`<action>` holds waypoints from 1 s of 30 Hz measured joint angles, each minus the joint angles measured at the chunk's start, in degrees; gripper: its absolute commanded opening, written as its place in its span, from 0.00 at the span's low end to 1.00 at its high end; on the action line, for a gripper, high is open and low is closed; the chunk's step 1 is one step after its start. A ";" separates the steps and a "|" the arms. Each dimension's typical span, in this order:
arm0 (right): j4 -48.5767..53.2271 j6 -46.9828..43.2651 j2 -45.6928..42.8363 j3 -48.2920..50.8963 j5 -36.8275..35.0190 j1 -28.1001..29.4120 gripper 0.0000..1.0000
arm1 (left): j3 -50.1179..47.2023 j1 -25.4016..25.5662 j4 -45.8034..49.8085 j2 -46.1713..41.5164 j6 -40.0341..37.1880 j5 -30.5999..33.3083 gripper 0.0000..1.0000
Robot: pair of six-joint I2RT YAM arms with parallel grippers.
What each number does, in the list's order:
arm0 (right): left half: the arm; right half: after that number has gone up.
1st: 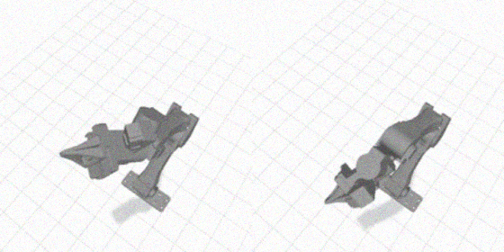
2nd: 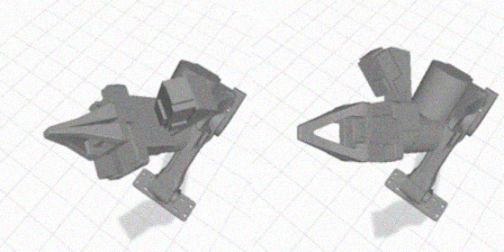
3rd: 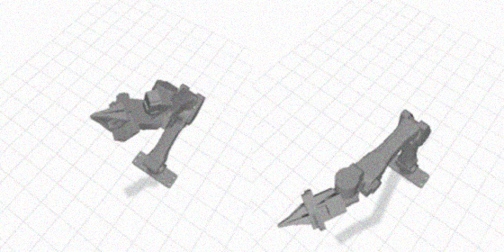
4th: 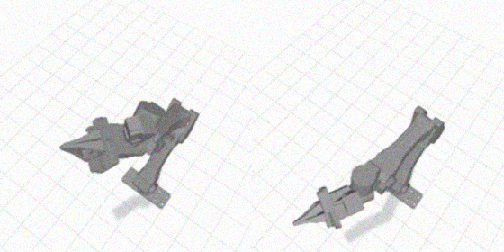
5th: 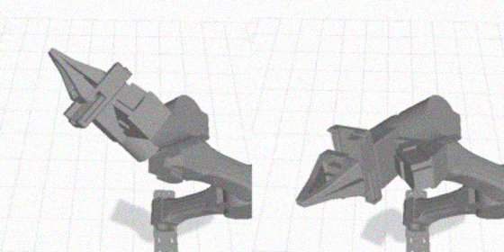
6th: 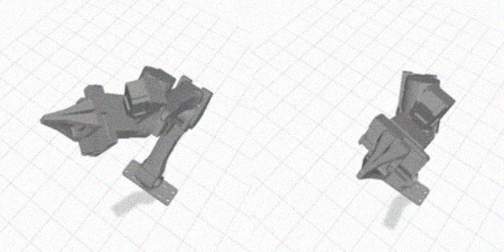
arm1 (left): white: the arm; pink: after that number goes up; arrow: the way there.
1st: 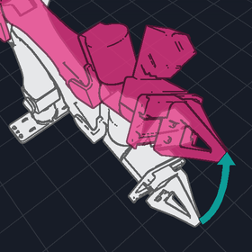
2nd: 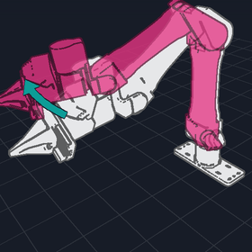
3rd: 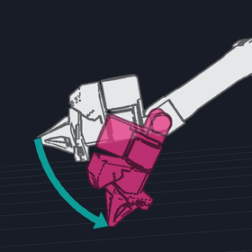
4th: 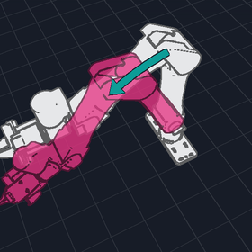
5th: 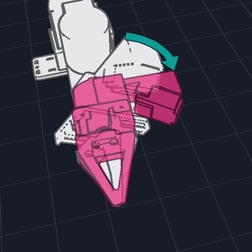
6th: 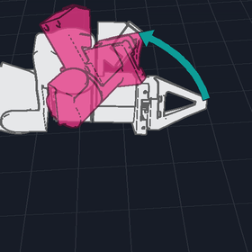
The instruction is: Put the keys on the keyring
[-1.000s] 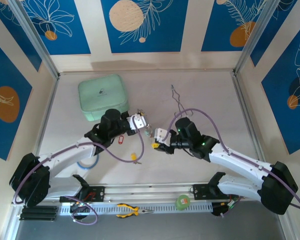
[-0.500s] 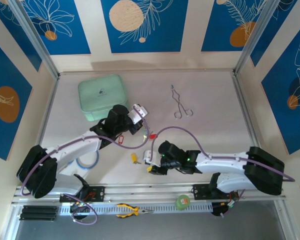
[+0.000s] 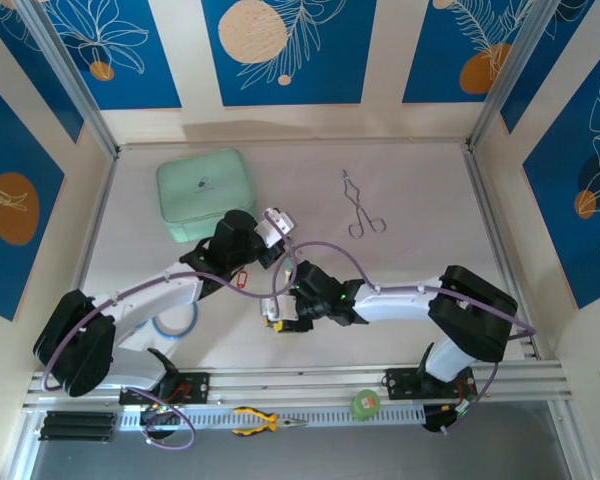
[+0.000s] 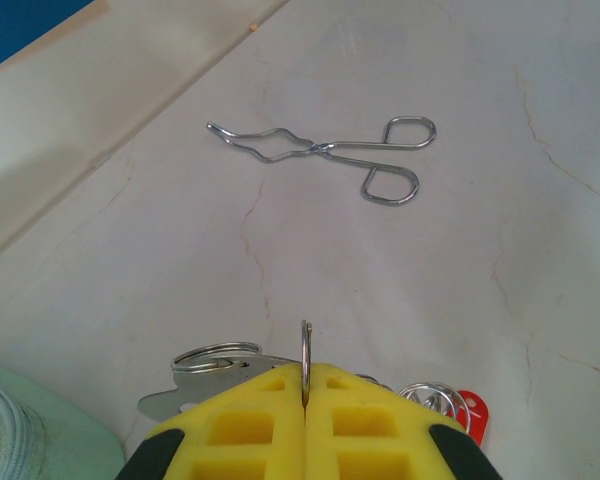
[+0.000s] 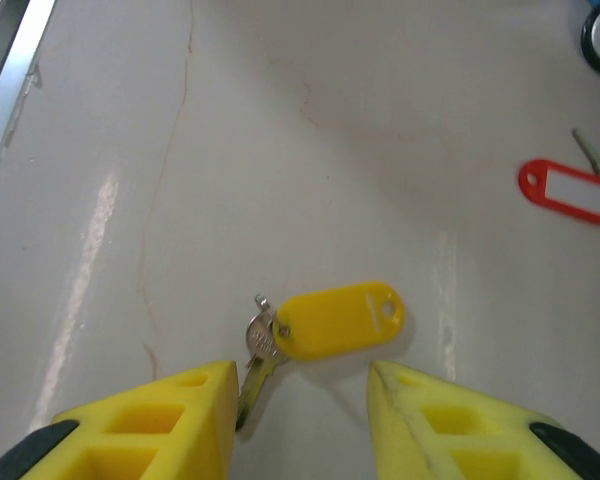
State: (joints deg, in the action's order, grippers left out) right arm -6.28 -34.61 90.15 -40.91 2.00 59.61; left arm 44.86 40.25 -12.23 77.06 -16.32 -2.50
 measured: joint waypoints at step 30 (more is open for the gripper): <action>9.68 -16.61 10.43 -10.34 4.87 0.37 0.29 | -0.59 0.00 -1.07 0.00 -0.70 -0.22 0.00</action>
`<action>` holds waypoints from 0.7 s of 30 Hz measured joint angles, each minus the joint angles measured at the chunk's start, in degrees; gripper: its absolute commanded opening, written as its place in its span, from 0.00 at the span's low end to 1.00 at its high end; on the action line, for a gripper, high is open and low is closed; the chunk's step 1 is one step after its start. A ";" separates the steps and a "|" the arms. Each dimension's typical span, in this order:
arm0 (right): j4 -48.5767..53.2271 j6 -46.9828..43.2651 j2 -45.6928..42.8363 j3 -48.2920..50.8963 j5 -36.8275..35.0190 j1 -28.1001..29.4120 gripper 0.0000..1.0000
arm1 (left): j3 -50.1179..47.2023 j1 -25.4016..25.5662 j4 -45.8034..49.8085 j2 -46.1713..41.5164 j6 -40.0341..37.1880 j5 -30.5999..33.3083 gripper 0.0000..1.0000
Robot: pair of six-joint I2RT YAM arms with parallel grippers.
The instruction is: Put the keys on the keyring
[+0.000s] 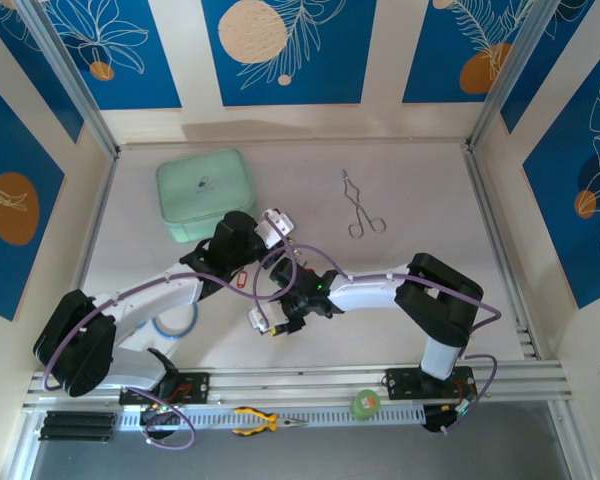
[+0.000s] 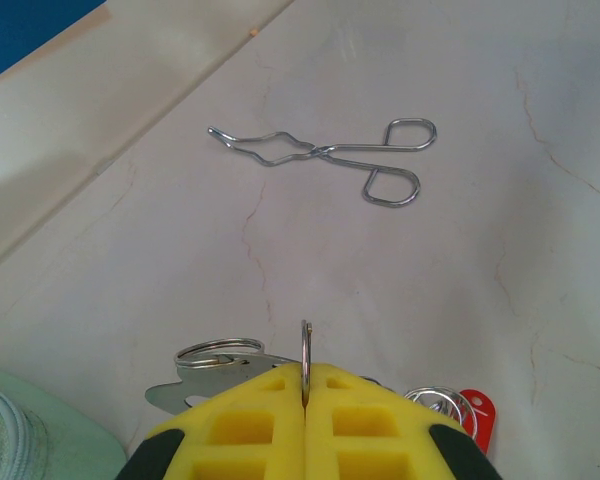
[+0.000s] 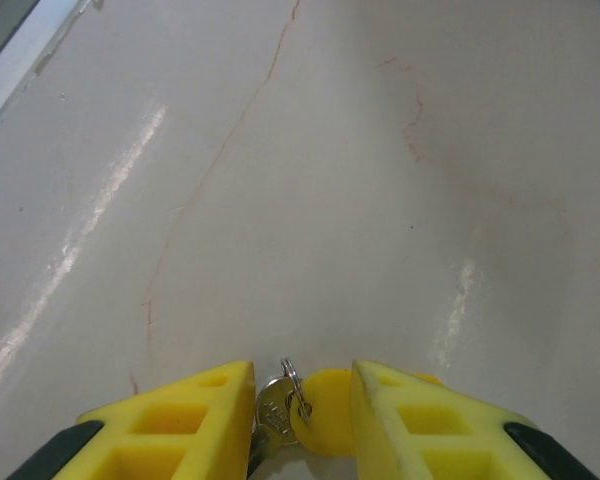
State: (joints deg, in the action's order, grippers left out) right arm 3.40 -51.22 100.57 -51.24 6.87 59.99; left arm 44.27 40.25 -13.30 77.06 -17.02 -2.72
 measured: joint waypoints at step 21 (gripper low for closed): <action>3.74 10.78 -14.45 8.98 -0.63 -2.21 0.00 | -0.07 0.00 0.04 -0.07 -1.53 -0.17 0.00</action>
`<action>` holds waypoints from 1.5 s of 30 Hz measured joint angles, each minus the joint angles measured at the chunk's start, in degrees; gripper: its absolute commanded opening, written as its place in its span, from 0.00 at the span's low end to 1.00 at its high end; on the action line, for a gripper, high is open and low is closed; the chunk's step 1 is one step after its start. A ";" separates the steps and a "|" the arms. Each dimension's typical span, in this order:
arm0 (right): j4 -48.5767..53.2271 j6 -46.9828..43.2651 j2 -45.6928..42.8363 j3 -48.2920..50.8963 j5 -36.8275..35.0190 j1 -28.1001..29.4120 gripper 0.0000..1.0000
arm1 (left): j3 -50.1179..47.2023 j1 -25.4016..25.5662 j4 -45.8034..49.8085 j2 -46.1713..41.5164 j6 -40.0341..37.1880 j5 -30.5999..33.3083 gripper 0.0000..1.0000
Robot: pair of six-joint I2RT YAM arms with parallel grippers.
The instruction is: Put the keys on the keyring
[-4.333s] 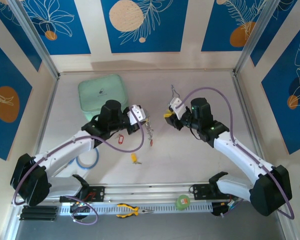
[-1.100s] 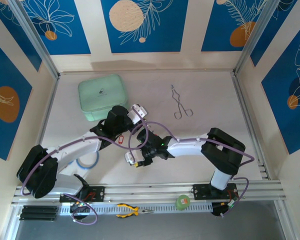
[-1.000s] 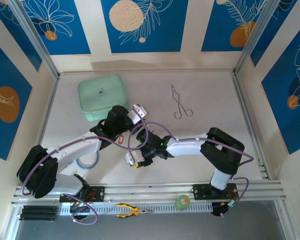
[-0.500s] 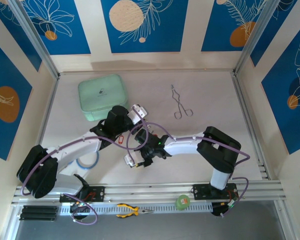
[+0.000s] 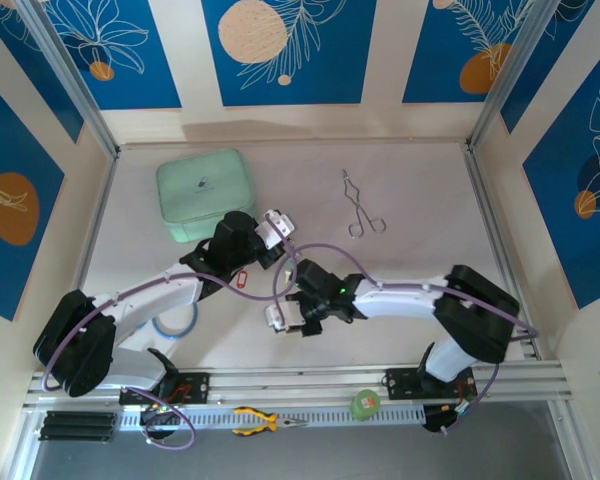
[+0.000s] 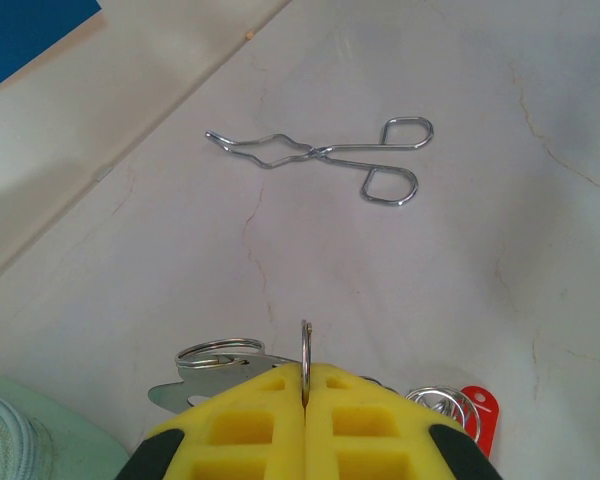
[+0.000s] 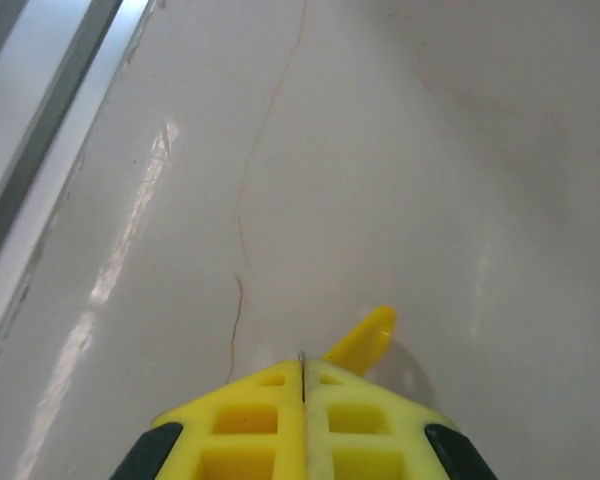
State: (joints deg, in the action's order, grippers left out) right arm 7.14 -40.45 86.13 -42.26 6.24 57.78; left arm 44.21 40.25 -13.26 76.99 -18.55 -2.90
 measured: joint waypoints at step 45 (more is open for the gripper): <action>28.41 76.50 1.60 -6.38 -11.39 -19.63 0.35 | -2.19 0.00 0.68 -1.97 -5.88 0.15 0.00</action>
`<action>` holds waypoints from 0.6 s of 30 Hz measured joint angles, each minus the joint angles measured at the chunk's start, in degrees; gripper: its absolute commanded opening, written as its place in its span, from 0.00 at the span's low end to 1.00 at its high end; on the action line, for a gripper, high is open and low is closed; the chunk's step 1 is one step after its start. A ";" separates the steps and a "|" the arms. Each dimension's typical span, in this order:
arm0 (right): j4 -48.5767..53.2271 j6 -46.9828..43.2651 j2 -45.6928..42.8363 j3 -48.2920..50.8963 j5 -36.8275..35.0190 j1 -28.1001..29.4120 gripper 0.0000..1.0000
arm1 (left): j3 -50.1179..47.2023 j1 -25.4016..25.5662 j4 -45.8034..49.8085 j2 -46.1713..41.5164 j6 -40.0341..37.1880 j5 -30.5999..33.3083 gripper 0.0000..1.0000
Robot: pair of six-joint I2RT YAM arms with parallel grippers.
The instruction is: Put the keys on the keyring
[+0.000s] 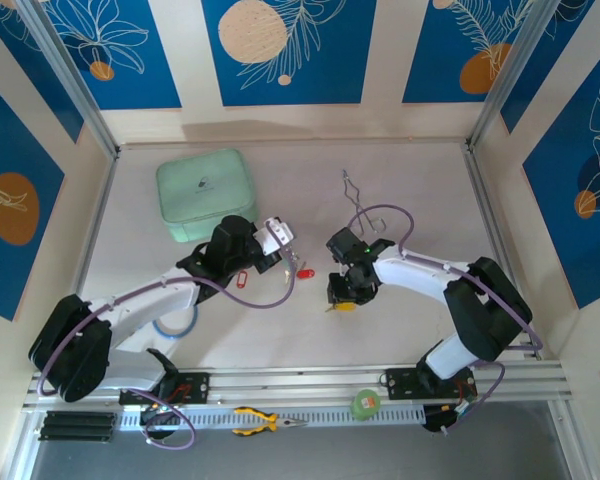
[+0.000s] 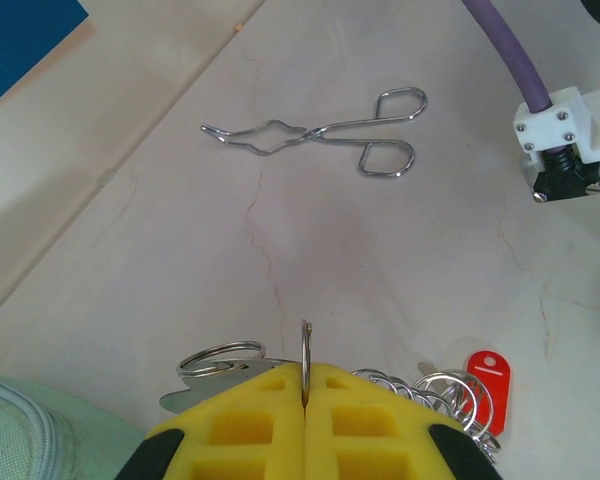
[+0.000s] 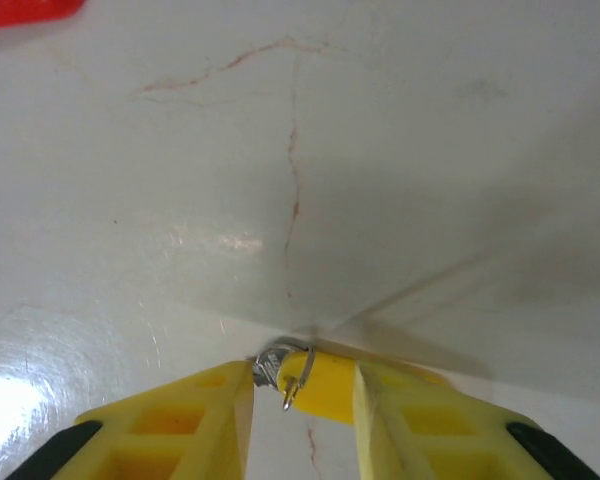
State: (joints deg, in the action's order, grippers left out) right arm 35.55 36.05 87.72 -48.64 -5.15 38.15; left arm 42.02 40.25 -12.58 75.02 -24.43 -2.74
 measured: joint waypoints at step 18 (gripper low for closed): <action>15.26 11.32 8.46 -12.13 0.70 -1.36 0.31 | -0.42 0.00 0.15 -0.33 -0.13 -0.24 0.00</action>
State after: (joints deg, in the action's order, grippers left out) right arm 50.81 47.37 96.18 -60.77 -4.45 36.80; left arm 41.60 40.25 -12.43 74.70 -24.56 -2.98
